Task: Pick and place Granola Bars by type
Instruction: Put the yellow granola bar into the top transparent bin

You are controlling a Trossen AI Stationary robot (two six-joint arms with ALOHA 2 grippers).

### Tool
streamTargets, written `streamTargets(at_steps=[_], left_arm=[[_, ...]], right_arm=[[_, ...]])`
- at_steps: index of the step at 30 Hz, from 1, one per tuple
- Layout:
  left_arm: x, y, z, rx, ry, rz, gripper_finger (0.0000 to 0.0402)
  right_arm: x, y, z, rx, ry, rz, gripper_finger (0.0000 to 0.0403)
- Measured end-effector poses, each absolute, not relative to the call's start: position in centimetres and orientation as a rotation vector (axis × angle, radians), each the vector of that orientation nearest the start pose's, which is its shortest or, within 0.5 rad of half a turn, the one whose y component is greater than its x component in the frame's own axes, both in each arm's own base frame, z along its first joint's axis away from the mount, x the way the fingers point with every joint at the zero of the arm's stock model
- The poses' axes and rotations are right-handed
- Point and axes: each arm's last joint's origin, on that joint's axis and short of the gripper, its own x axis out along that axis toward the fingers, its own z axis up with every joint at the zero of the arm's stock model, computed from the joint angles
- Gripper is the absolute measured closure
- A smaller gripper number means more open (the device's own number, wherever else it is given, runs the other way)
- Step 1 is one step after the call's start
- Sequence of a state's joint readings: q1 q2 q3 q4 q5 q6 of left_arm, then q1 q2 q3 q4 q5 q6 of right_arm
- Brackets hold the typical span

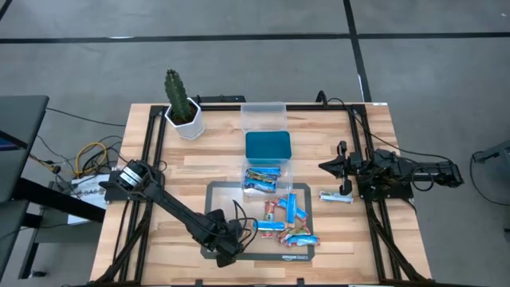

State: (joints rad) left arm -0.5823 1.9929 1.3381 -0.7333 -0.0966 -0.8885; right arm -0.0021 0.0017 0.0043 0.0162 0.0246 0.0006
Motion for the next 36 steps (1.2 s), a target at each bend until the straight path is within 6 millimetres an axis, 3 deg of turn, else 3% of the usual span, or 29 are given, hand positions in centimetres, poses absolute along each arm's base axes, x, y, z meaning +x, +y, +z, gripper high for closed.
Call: streamTargets(at_steps=[7, 18, 21, 36], left_arm=[[32.0, -20.0, 14.5, -0.255, 1.328, 0.225, 0.0184], [32.0, -20.0, 14.5, -0.254, 1.329, 0.227, 0.032], [32.0, -20.0, 14.6, -0.254, 1.329, 0.227, 0.0341], [32.2, -21.0, 15.7, -0.23, 1.16, 0.232, 0.0348]], right_arm=[[9.8, -0.1, 16.6, 0.001, -0.019, -0.027, 0.0403], [9.8, -0.1, 16.6, 0.001, -0.019, -0.027, 0.0403], [9.8, -0.1, 16.6, 0.001, -0.019, -0.027, 0.0403], [9.8, -0.1, 16.6, 0.001, -0.019, -0.027, 0.0403]])
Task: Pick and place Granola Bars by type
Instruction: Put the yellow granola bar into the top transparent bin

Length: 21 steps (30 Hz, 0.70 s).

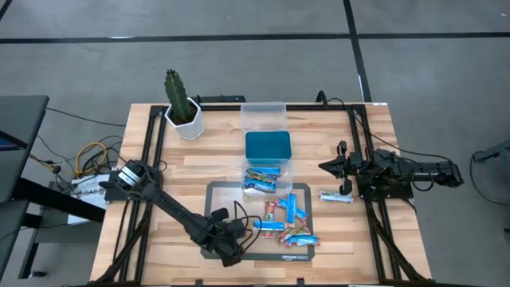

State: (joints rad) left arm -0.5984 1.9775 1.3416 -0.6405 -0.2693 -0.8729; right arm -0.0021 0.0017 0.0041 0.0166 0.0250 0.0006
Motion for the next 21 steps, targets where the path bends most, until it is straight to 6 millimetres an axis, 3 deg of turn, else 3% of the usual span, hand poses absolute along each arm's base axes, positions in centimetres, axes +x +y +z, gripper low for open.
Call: streamTargets(at_steps=[11, 21], left_arm=[[32.2, -22.1, 20.6, -0.202, 0.797, 0.231, 0.0344], [31.6, -20.1, 26.5, -0.031, 0.482, 0.374, 0.0343]], right_arm=[[9.8, -0.1, 16.6, 0.001, -0.019, -0.027, 0.0403], [9.8, -0.1, 16.6, 0.001, -0.019, -0.027, 0.0403]])
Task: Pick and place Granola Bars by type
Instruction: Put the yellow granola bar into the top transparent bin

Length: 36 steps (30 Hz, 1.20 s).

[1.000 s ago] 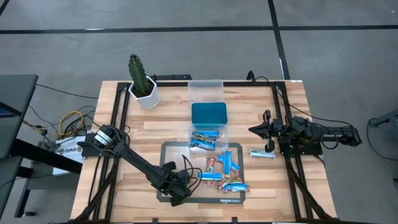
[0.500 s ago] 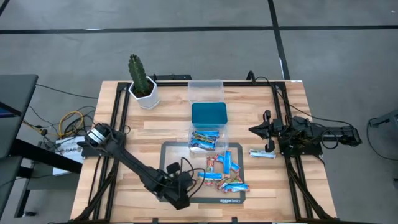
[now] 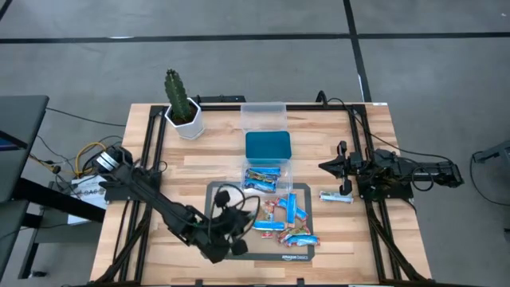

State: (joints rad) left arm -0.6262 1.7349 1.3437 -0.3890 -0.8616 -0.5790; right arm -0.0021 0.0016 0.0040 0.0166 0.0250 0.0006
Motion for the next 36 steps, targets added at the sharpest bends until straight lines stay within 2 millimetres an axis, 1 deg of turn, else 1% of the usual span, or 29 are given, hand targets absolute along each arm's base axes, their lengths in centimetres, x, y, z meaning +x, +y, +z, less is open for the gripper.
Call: streamTargets(at_steps=[4, 11, 13, 17, 20, 23, 30, 34, 36], left_arm=[[31.6, -19.0, 27.7, -0.014, 0.464, 0.391, 0.0343], [32.2, -17.8, 27.9, 0.035, 0.48, 0.389, 0.0342], [32.5, -16.9, 28.4, 0.039, 0.487, 0.383, 0.0342], [33.0, -14.1, 29.8, 0.062, 0.482, 0.412, 0.0342], [33.5, -11.3, 30.7, 0.087, 0.497, 0.426, 0.0342], [34.0, -8.0, 31.4, 0.109, 0.518, 0.443, 0.0342], [34.8, 1.8, 32.5, 0.124, 0.538, 0.515, 0.0342], [34.3, 7.5, 32.5, 0.094, 0.549, 0.522, 0.0342], [33.8, 9.9, 32.4, 0.075, 0.561, 0.533, 0.0342]], right_arm=[[9.8, -0.1, 16.6, 0.001, -0.019, -0.027, 0.0403], [9.8, -0.1, 16.6, 0.001, -0.019, -0.027, 0.0403], [9.8, -0.1, 16.6, 0.001, -0.019, -0.027, 0.0403], [9.8, -0.1, 16.6, 0.001, -0.019, -0.027, 0.0403], [9.8, -0.1, 16.6, 0.001, -0.019, -0.027, 0.0403], [9.8, -0.1, 16.6, 0.001, -0.019, -0.027, 0.0403], [9.8, -0.1, 16.6, 0.0, -0.019, -0.027, 0.0403], [9.8, -0.1, 16.6, 0.001, -0.019, -0.027, 0.0403], [9.8, -0.1, 16.6, 0.001, -0.019, -0.027, 0.0403]])
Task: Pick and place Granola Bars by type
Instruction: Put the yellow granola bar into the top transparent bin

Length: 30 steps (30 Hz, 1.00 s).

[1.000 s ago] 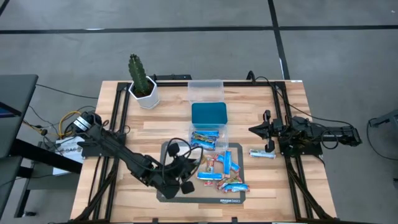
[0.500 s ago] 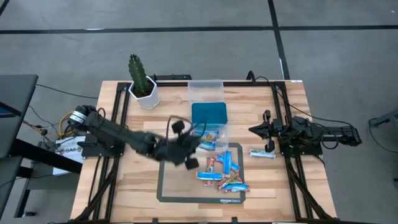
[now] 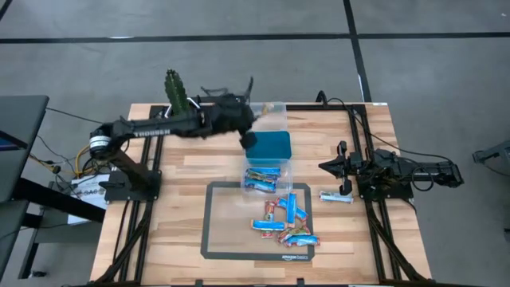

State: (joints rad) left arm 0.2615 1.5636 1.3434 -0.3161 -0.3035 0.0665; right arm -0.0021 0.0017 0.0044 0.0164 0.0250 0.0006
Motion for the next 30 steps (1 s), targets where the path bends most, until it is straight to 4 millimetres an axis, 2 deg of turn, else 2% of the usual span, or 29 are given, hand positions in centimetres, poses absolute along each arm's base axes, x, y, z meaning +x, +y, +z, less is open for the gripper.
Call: streamTargets(at_steps=[4, 8, 18, 22, 30], left_arm=[[32.5, 13.8, 32.2, 0.061, 0.58, 0.547, 0.0342], [31.3, 16.4, 32.2, 0.055, 0.59, 0.569, 0.0342], [30.3, 18.9, 31.8, 0.118, 0.625, 0.538, 0.0342], [31.2, 19.8, 30.4, 0.15, 0.687, 0.509, 0.0342], [34.7, 21.9, 27.5, 0.205, 0.82, 0.435, 0.0342]], right_arm=[[9.8, -0.1, 16.6, 0.001, -0.019, -0.027, 0.0403], [9.8, -0.1, 16.6, 0.001, -0.019, -0.027, 0.0403], [9.8, -0.1, 16.6, 0.001, -0.019, -0.027, 0.0403], [9.8, -0.1, 16.6, 0.001, -0.019, -0.027, 0.0403], [9.8, -0.1, 16.6, 0.001, -0.019, -0.027, 0.0403]])
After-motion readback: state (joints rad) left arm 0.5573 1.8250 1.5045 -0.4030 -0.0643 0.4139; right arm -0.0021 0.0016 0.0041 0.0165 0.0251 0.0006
